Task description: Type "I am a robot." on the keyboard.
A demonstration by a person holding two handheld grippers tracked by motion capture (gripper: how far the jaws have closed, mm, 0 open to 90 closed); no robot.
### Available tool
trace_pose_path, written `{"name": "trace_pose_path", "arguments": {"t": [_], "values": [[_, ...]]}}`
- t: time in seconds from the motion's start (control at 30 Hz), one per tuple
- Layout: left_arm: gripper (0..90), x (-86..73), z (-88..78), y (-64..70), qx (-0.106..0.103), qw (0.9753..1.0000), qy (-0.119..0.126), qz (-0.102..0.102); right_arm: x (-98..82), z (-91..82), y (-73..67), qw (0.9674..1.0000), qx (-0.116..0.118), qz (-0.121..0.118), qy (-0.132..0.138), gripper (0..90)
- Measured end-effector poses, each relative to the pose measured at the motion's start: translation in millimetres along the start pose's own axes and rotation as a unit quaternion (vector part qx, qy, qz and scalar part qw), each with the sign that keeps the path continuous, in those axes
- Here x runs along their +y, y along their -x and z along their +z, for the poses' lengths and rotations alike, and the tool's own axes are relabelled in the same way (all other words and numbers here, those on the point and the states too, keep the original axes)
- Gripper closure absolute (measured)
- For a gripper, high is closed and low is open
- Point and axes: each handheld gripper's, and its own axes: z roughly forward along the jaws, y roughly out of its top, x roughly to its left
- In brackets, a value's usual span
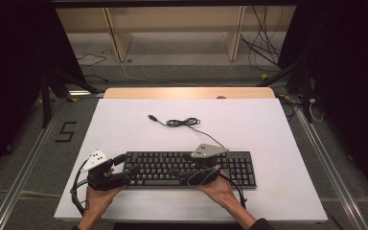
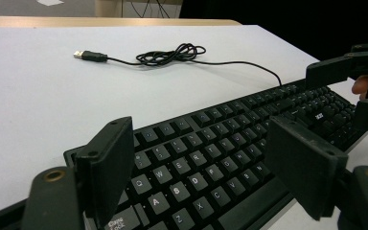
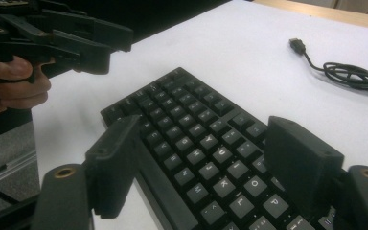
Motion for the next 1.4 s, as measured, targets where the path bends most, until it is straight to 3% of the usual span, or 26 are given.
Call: {"name": "trace_pose_path", "arguments": {"t": [0.17, 0.73, 1.1, 1.4], "values": [[25.3, 0.0, -0.3, 0.0, -0.001, 1.0, 0.001, 0.002, 0.3, -1.0, -3.8, 0.9999, 0.01, -0.011, 0.003, 44.0], [25.3, -0.2, 0.2, 0.8, -0.001, 1.0, 0.001, 0.004, -6.0, 10.7, -14.9, 0.9984, 0.015, -0.03, -0.046, 89.7], [25.3, -0.3, 0.2, 0.1, 0.0, 1.0, 0.0, 0.003, -19.9, 31.2, -17.8, 0.9931, 0.011, -0.042, -0.109, 90.0], [25.1, -0.3, 0.2, 0.4, -0.002, 1.0, 0.001, 0.004, -25.2, 37.1, -17.1, 0.9909, 0.003, -0.048, -0.126, 90.0]]}}
